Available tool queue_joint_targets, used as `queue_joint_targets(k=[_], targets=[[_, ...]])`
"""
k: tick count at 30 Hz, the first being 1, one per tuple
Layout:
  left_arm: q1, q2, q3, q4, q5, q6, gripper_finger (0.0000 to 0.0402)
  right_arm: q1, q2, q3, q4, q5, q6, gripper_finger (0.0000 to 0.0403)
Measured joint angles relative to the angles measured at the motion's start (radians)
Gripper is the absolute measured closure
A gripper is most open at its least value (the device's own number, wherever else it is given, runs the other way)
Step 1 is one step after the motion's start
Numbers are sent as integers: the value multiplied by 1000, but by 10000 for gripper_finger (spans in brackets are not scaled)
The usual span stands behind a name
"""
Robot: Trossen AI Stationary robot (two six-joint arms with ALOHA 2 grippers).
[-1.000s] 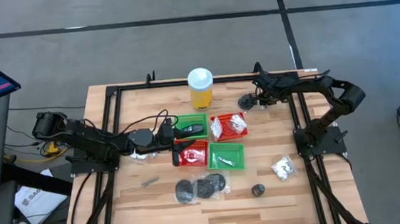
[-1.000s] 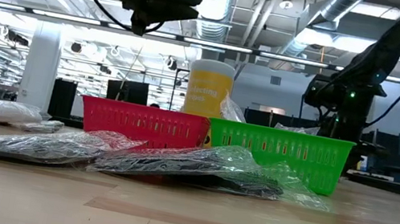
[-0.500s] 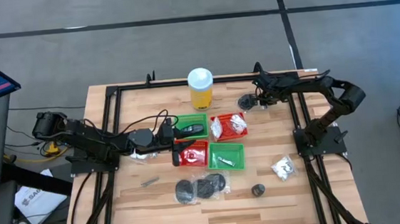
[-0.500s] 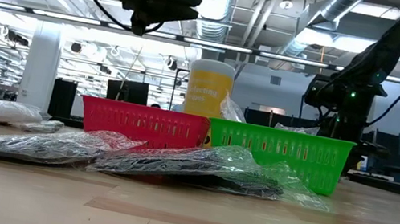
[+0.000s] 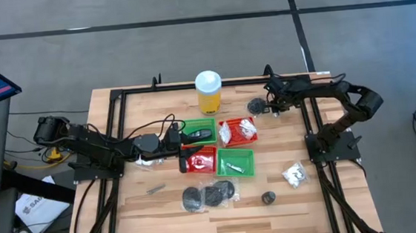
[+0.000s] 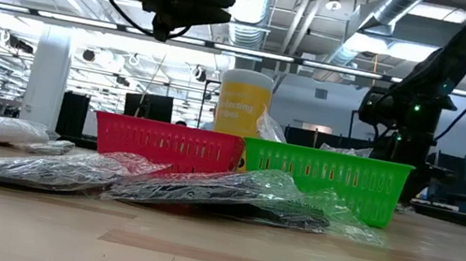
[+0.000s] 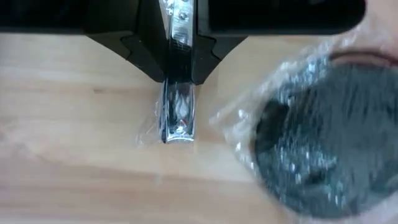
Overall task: Pick & Place Travel size toiletries
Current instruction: Put the nail cutter into the right green bin
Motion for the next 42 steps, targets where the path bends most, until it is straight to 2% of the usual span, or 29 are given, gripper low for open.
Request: queue_joint_targets(k=[20, 29, 42], targets=[[0, 0, 0, 0, 3, 0, 275, 142, -238, 0, -67, -13, -60, 366], [0, 0, 0, 0, 3, 0, 275, 256, -362, 2, -77, -12, -62, 366], [0, 0, 0, 0, -1, 0, 275, 480, -498, 3, -75, -36, -44, 366]])
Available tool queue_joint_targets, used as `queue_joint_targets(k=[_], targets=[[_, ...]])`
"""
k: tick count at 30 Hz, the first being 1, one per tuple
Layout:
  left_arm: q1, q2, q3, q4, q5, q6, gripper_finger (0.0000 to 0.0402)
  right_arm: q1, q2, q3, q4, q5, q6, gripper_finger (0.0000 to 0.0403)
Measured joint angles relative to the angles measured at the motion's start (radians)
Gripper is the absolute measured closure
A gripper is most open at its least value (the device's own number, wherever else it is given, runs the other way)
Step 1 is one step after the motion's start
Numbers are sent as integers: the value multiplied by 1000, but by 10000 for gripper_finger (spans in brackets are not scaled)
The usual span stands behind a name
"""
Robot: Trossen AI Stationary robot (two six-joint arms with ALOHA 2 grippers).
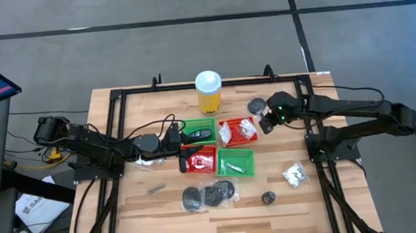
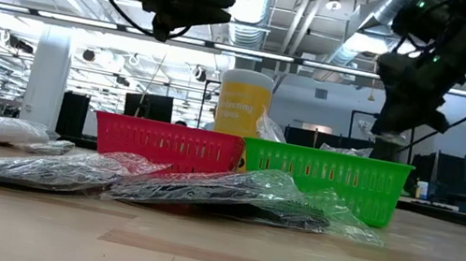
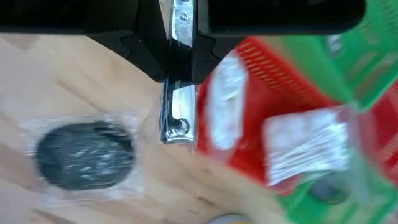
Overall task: Pick & Place Travel size toiletries
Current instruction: Put the nail cutter into the right green bin
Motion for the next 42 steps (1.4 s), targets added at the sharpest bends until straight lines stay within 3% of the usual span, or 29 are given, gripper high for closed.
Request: queue_joint_targets(k=[21, 31, 42], targets=[[0, 0, 0, 0, 2, 0, 275, 444, 28, 127, 81, 3, 30, 367], [0, 0, 0, -3, 5, 0, 275, 557, 211, 132, 172, 3, 36, 367], [0, 0, 0, -4, 4, 0, 275, 587, 418, 242, 180, 3, -38, 367]])
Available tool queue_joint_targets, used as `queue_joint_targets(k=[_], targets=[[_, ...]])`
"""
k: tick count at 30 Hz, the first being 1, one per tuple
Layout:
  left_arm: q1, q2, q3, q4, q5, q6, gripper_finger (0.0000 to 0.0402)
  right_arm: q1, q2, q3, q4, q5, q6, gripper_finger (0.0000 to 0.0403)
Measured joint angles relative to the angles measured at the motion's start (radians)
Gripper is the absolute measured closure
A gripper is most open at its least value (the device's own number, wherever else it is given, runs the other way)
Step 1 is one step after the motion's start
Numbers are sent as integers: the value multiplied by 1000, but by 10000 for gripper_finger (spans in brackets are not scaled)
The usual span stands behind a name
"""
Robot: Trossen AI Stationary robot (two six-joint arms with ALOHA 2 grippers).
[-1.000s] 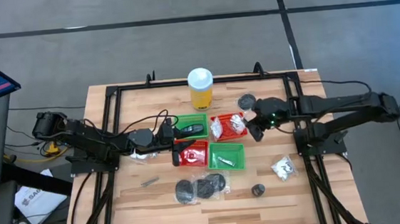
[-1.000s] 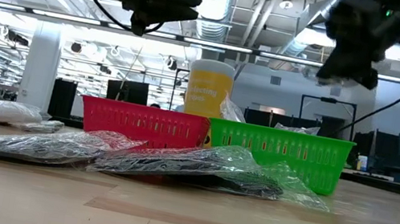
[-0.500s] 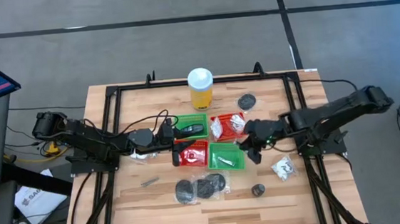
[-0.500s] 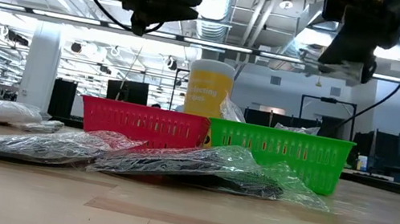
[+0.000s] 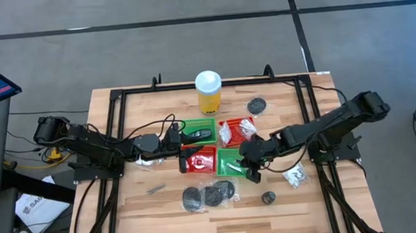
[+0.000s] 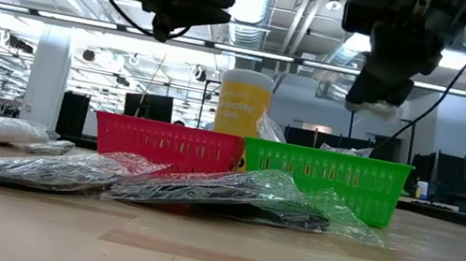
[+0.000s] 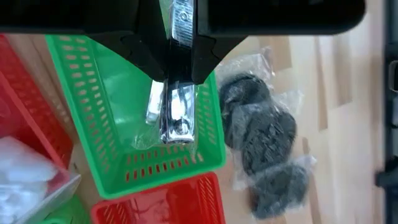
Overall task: Pick & Place Travel size toiletries
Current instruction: Put the nail cutter into the right green bin
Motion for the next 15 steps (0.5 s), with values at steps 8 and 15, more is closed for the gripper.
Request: queue_joint_targets(k=[8, 15], targets=[[0, 0, 0, -3, -5, 0, 275, 0, 66, 55, -22, 0, -30, 367], [0, 0, 0, -3, -4, 0, 275, -1, 64, 55, -22, 0, -31, 346]])
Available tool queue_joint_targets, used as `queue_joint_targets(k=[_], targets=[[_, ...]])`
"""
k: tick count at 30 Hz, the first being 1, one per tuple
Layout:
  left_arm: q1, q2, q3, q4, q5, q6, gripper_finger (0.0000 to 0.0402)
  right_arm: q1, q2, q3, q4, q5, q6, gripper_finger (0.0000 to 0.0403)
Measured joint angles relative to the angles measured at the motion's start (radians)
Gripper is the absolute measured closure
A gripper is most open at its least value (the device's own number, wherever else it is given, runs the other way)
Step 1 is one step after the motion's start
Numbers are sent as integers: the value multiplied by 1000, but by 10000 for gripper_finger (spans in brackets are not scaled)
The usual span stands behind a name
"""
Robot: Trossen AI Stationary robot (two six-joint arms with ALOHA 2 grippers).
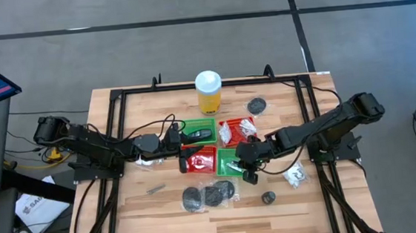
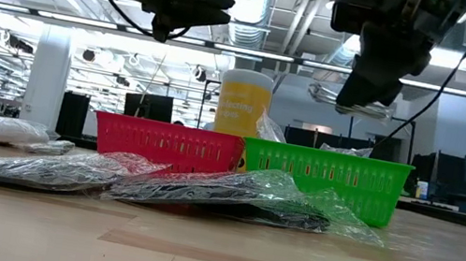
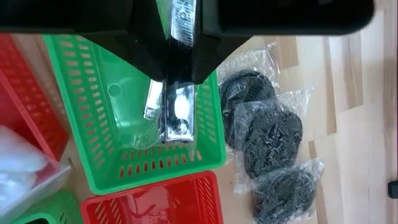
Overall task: Pick & Place Travel size toiletries
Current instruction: Put the nail cutter into the right green bin, then put the deodorant into the right green bin
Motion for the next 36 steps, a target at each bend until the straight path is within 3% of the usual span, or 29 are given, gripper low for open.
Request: queue_joint_targets(k=[6, 24, 36], targets=[[0, 0, 0, 0, 1, 0, 275, 0, 0, 0, -2, 0, -2, 320], [0, 0, 0, 0, 5, 0, 275, 44, 0, 0, 4, 8, -96, 316], [0, 0, 0, -9, 4, 0, 275, 216, -1, 0, 30, 209, -89, 316]])
